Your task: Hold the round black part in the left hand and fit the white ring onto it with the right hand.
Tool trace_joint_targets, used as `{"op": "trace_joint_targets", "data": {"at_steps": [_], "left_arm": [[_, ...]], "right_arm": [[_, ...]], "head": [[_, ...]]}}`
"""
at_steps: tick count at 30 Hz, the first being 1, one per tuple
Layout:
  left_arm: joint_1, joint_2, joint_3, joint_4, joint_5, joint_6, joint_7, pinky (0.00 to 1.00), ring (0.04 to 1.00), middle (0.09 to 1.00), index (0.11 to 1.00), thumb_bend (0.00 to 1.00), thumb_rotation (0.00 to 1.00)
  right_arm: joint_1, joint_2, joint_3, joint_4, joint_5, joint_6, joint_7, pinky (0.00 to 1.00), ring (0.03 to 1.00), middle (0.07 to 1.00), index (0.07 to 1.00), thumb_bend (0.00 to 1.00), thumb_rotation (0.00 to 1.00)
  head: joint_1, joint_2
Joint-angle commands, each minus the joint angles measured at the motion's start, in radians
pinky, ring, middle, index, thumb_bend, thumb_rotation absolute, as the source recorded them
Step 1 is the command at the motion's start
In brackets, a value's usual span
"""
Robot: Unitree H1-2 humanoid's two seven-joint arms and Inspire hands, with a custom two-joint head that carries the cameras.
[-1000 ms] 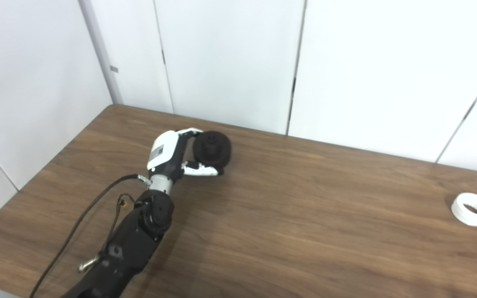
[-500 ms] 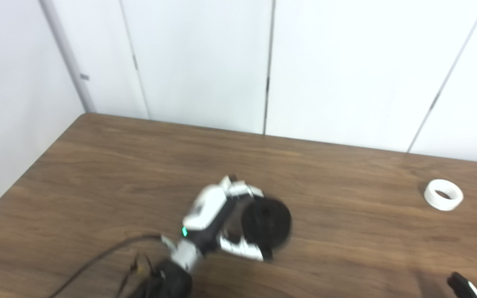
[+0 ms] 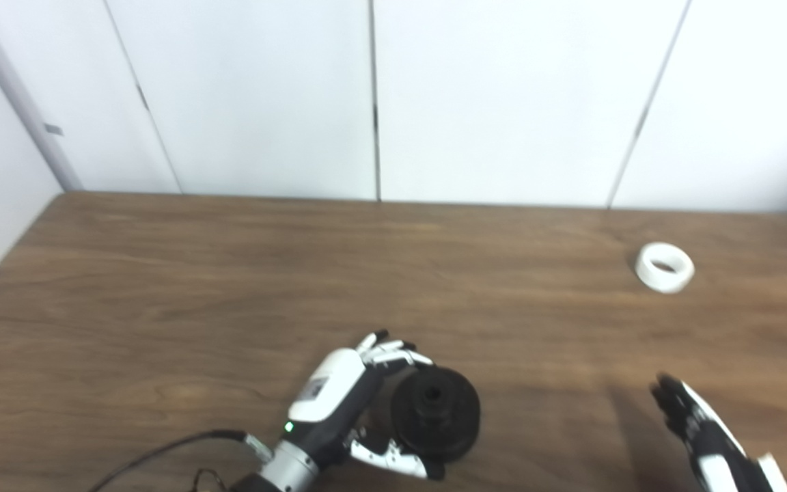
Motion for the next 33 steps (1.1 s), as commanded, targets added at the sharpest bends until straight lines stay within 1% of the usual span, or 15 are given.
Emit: {"op": "trace_joint_targets", "data": {"at_steps": [1, 2, 3, 4, 6, 7, 9, 11, 12, 13, 15, 19, 23, 28, 33], "left_arm": [[-0.010, 0.001, 0.003, -0.037, 0.005, -0.032, -0.002, 1.00, 0.870, 0.755, 0.484, 0.52, 0.07], [-0.007, 0.002, 0.003, -0.040, 0.004, -0.029, -0.011, 1.00, 0.868, 0.755, 0.484, 0.52, 0.07], [-0.005, 0.003, 0.005, -0.042, 0.002, -0.027, -0.018, 1.00, 0.867, 0.753, 0.484, 0.52, 0.07], [-0.001, 0.005, 0.005, -0.046, -0.002, -0.018, -0.032, 1.00, 0.867, 0.752, 0.484, 0.52, 0.07], [0.006, 0.007, 0.008, -0.050, -0.010, -0.005, -0.053, 1.00, 0.871, 0.752, 0.484, 0.52, 0.06], [0.010, 0.008, 0.010, -0.046, -0.012, -0.007, -0.059, 1.00, 0.872, 0.752, 0.484, 0.52, 0.06], [0.016, 0.010, 0.014, -0.038, -0.013, -0.017, -0.061, 1.00, 0.862, 0.747, 0.484, 0.52, 0.06], [0.023, 0.008, 0.019, -0.035, -0.017, -0.017, -0.066, 1.00, 0.863, 0.747, 0.484, 0.52, 0.06], [0.026, 0.008, 0.021, -0.034, -0.017, -0.016, -0.068, 1.00, 0.865, 0.747, 0.484, 0.52, 0.06], [0.031, 0.008, 0.022, -0.035, -0.015, -0.015, -0.069, 1.00, 0.866, 0.746, 0.484, 0.52, 0.06], [0.037, 0.010, 0.023, -0.031, -0.009, -0.023, -0.067, 1.00, 0.863, 0.744, 0.484, 0.52, 0.06], [0.050, 0.015, 0.019, -0.018, 0.003, -0.038, -0.060, 1.00, 0.865, 0.748, 0.484, 0.52, 0.06], [0.052, 0.016, 0.022, 0.008, 0.020, -0.070, -0.039, 1.00, 0.863, 0.752, 0.484, 0.52, 0.06], [0.050, 0.016, 0.028, 0.026, 0.041, -0.085, -0.024, 1.00, 0.871, 0.755, 0.484, 0.52, 0.06], [0.048, 0.017, 0.029, 0.058, 0.073, -0.114, -0.004, 1.00, 0.865, 0.753, 0.484, 0.52, 0.06]], "right_arm": [[-0.017, 0.007, 0.006, -0.048, -0.003, 0.001, -0.012, 0.95, 0.932, 0.897, 0.892, 0.61, 1.00], [-0.022, 0.010, 0.010, -0.054, -0.005, 0.012, -0.012, 0.95, 0.933, 0.896, 0.891, 0.61, 1.00], [-0.025, 0.012, 0.013, -0.060, -0.007, 0.020, -0.011, 0.95, 0.934, 0.897, 0.892, 0.60, 0.99], [-0.031, 0.015, 0.016, -0.066, -0.013, 0.032, -0.012, 0.95, 0.935, 0.897, 0.892, 0.60, 0.99], [-0.040, 0.021, 0.022, -0.077, -0.023, 0.052, -0.014, 0.94, 0.933, 0.893, 0.888, 0.58, 0.99], [-0.045, 0.024, 0.024, -0.083, -0.025, 0.064, -0.015, 0.94, 0.933, 0.893, 0.888, 0.58, 0.99], [-0.051, 0.025, 0.028, -0.091, -0.025, 0.077, -0.016, 0.95, 0.933, 0.890, 0.885, 0.57, 0.99], [-0.057, 0.025, 0.030, -0.098, -0.029, 0.089, -0.015, 0.95, 0.930, 0.888, 0.884, 0.56, 1.00], [-0.059, 0.024, 0.031, -0.102, -0.030, 0.094, -0.015, 0.95, 0.928, 0.887, 0.883, 0.56, 1.00], [-0.062, 0.022, 0.031, -0.105, -0.029, 0.099, -0.013, 0.95, 0.928, 0.887, 0.884, 0.56, 1.00], [-0.067, 0.019, 0.031, -0.107, -0.023, 0.105, -0.012, 0.95, 0.928, 0.888, 0.886, 0.56, 1.00], [-0.077, 0.012, 0.028, -0.119, -0.022, 0.130, -0.011, 0.95, 0.928, 0.889, 0.884, 0.58, 1.00], [-0.086, 0.008, 0.026, -0.128, -0.027, 0.151, -0.013, 0.95, 0.929, 0.892, 0.882, 0.60, 1.00], [-0.093, 0.005, 0.022, -0.138, -0.019, 0.169, -0.014, 0.95, 0.929, 0.887, 0.880, 0.62, 1.00], [-0.098, 0.004, 0.017, -0.142, -0.015, 0.171, -0.018, 0.96, 0.929, 0.881, 0.878, 0.62, 1.00]], "head": [[-0.013, 0.015], [-0.026, 0.032], [-0.027, 0.035], [-0.034, 0.048], [-0.035, 0.062], [-0.031, 0.073], [-0.029, 0.079], [-0.027, 0.099], [-0.027, 0.099], [-0.024, 0.107], [-0.024, 0.107], [-0.023, 0.136], [-0.020, 0.149], [-0.021, 0.164], [-0.030, 0.157]]}}
